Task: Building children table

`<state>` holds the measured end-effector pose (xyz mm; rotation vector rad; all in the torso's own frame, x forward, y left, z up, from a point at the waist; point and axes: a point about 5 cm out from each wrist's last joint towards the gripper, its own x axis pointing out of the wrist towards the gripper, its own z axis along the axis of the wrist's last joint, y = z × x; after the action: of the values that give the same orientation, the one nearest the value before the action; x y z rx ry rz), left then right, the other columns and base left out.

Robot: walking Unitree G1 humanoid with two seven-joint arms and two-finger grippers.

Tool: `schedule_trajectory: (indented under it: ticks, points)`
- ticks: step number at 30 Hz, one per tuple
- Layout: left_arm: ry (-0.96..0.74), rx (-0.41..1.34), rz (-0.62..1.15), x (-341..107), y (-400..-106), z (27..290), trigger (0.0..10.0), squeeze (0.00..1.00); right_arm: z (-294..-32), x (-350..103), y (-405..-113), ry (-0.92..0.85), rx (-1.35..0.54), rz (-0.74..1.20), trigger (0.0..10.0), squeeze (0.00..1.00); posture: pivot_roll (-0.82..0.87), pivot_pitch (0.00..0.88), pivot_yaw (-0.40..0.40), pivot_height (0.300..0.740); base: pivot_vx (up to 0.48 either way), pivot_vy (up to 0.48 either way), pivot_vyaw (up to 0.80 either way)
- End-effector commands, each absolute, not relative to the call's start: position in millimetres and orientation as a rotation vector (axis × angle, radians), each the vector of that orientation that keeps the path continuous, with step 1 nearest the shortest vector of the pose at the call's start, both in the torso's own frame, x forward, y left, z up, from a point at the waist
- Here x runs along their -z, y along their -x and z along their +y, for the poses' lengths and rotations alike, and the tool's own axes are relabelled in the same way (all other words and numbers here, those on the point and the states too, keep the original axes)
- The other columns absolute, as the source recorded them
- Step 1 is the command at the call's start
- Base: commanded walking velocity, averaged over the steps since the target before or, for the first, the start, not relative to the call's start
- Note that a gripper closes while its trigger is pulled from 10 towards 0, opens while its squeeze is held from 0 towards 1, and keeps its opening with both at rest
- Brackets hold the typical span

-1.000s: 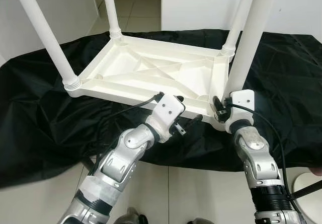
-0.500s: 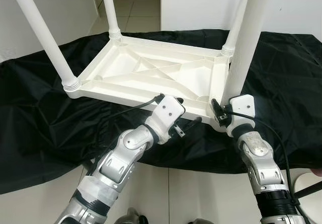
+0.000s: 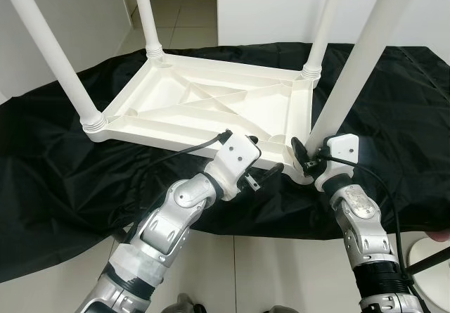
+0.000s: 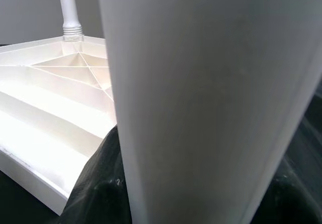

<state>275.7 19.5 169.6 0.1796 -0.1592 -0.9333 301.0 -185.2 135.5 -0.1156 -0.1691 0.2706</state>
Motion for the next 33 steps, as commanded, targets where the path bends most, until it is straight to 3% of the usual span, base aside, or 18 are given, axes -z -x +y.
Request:
schedule_trajectory:
  ticks: [1,33]
  points:
    - [-0.192,1.009,-0.163,-173,-272,16,10.0,0.00,-176,-116,-298,0.098,-0.317,-0.086,10.0,0.00,-0.03,0.008,0.080,0.740,0.000,0.000,0.00]
    - [-0.186,1.004,-0.173,-176,-271,14,10.0,0.00,-177,-107,-310,0.019,-0.354,0.096,10.0,0.00,-0.03,0.017,0.069,0.740,0.000,0.000,0.00]
